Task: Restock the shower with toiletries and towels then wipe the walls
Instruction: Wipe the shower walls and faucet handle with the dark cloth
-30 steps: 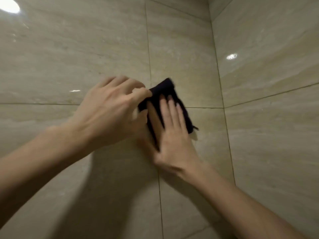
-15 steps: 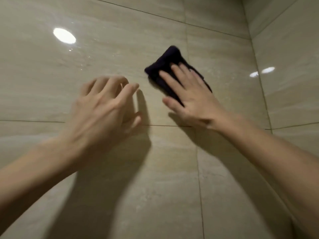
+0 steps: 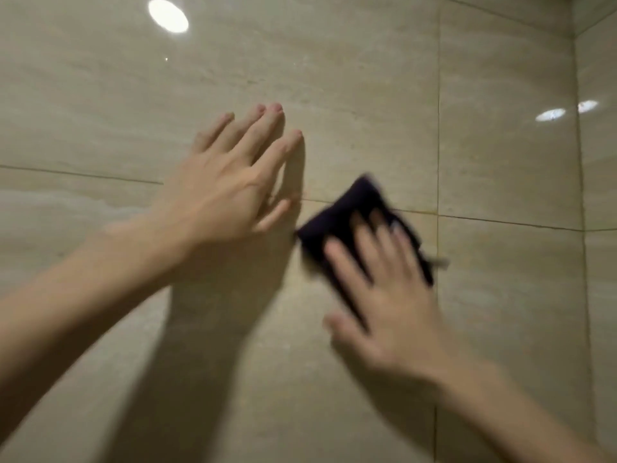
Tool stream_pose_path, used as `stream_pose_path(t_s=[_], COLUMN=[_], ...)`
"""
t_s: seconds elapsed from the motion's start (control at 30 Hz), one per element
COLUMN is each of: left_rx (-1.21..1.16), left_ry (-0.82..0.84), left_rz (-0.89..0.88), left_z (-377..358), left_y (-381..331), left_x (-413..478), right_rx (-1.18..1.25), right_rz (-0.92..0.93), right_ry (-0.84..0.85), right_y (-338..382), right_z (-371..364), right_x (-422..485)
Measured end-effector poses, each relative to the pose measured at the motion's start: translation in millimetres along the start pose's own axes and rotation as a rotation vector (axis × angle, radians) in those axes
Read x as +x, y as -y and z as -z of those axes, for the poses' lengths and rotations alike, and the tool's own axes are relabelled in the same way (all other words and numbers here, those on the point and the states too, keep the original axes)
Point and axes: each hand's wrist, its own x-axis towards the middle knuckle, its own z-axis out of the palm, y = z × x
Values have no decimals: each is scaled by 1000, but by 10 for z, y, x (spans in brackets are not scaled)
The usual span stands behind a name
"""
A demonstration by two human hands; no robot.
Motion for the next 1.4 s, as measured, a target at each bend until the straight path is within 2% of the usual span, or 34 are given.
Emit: stream_pose_path(t_s=[0.13, 0.2, 0.27, 0.4, 0.53, 0.63, 0.7, 0.8, 0.93, 1.0, 1.1, 1.2, 1.33, 1.4], left_rx=[-70, -51, -19, -38, -69, -115, -137, -208, -259, -228, -204, -230, -236, -235], left_ry=[58, 74, 109, 132, 127, 133, 120, 76, 109, 166, 204, 145, 20, 12], left_rz=[-156, -172, -161, -36, 44, 115, 137, 72, -231, -351, -383, -309, -282, -282], left_z=[274, 363, 409, 395, 279, 255, 238, 190, 31, -78, -214, -304, -389, -410], left_y=[381, 497, 516, 405, 193, 10, -130, -463, -1173, -1507, -1823, -1940, -1981, -1985], left_x=[-14, -131, -335, -803, -1165, -1212, -1154, -1084, -1278, -1422, -1562, -1611, -1636, -1638], right_rx=[-130, -103, -14, -67, 37, 95, 82, 152, 206, 213, 211, 259, 390, 460], right_rz=[494, 573, 551, 308, -156, -410, -502, -539, -690, -806, -778, -833, -1138, -1249], right_ry=[144, 204, 218, 80, 11, -84, -129, -40, 226, 321, 370, 255, -14, -68], right_y=[548, 486, 351, 63, 12, 443, 899, 1591, 2258, 2330, 2219, 1916, 1343, 1188], right_z=[-184, -118, -5, 73, 219, 88, -77, -346, -683, -759, -763, -717, -632, -576], right_x=[-730, -661, -442, 156, 739, 655, 288, -699, -2208, -2655, -2940, -2888, -2422, -2187])
